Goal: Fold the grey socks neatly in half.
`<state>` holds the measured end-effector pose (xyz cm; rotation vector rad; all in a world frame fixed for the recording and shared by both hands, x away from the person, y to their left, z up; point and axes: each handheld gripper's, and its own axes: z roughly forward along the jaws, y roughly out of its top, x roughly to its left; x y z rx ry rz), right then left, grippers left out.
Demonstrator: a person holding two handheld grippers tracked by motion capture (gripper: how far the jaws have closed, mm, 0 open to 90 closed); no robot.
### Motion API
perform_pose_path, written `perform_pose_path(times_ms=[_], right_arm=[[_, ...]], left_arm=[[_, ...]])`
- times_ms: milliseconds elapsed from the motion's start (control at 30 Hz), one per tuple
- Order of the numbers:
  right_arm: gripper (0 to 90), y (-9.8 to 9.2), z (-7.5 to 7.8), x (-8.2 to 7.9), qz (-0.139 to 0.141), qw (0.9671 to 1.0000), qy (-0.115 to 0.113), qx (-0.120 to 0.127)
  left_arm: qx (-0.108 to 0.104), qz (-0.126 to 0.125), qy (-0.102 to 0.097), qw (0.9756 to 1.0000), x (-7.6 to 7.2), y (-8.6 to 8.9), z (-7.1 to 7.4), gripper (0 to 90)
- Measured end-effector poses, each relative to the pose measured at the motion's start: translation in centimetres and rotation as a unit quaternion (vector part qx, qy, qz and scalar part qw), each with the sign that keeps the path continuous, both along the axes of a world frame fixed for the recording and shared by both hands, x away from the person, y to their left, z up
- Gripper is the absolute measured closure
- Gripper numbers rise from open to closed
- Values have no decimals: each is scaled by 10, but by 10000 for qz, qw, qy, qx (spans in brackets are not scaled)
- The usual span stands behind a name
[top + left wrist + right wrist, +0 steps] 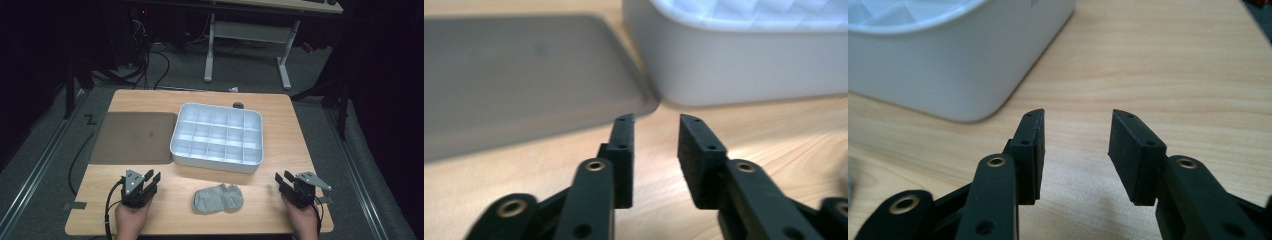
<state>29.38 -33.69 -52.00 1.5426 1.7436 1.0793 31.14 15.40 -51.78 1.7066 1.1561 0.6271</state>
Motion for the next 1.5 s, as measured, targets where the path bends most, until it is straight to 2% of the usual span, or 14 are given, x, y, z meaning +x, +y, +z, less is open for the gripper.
perform_pose_path(times_ms=[33, 100, 300, 533, 967, 1067, 1367, 1500], right_arm=[[560, 1, 0, -1, 38, 10000, -31, 45], [547, 4, -1, -1, 133, 9998, -71, -143], [525, 1, 1, -3, 90, 9998, -161, -30], [520, 4, -1, -4, 173, 9997, -161, -69], [512, 11, -2, -4, 303, 9993, -157, -150], [498, 15, -1, -5, 367, 9991, -152, -145], [470, 34, 2, -9, 661, 9975, -92, -210], [470, 43, 4, -11, 784, 9964, -141, -285]], left_arm=[[13, -29, 14, 10000, 0, -1, 0, 669], [41, -115, 79, 9999, 2, -2, -1, 657], [35, -121, 167, 9998, 5, -2, -4, 621], [51, -177, 241, 9995, 5, -5, -5, 589], [92, -314, 237, 9992, 3, -11, -4, 548], [21, -418, 312, 9986, 2, -14, -3, 549], [70, -659, 307, 9973, -5, -26, -1, 538], [78, -777, 299, 9965, -8, -32, -1, 535]])
